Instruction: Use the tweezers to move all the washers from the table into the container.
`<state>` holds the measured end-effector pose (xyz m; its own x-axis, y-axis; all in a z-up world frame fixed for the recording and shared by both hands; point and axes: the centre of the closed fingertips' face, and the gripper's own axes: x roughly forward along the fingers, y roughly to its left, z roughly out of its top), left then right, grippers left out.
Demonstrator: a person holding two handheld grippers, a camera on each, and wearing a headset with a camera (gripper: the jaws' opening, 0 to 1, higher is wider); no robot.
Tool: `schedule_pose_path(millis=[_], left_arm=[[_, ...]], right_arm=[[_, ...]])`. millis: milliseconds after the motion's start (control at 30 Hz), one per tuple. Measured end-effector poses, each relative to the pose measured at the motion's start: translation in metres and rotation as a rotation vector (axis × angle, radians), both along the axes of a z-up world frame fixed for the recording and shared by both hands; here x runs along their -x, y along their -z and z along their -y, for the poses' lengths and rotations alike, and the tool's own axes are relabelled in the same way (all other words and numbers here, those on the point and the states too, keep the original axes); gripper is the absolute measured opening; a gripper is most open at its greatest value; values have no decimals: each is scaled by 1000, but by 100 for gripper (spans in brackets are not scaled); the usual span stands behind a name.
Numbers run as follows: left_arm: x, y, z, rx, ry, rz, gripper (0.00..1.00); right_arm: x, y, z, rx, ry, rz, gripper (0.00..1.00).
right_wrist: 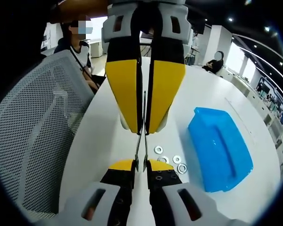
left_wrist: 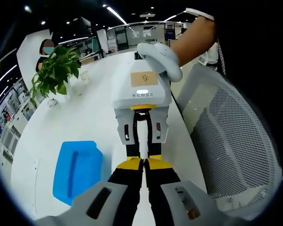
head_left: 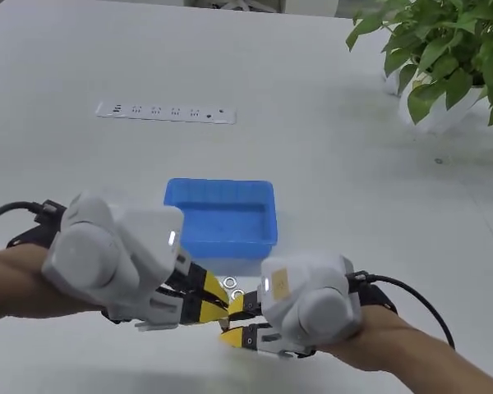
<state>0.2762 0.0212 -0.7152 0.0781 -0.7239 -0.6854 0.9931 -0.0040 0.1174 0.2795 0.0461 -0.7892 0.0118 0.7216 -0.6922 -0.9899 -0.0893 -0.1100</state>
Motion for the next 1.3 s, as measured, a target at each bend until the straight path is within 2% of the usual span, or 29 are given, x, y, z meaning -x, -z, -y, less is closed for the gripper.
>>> schedule_pose_path(millis=[633,967,1300], left_arm=[[-16,-1,1,-11,12,14,6],[-21,2,3,-17,18,11,6],[-25,1,7,-3,15,0,6]], right_arm=[[-17,0,2,-3,24,11,12],[-21,5,3,3,27,6,12],[-23,7,3,2,35,-11,12]])
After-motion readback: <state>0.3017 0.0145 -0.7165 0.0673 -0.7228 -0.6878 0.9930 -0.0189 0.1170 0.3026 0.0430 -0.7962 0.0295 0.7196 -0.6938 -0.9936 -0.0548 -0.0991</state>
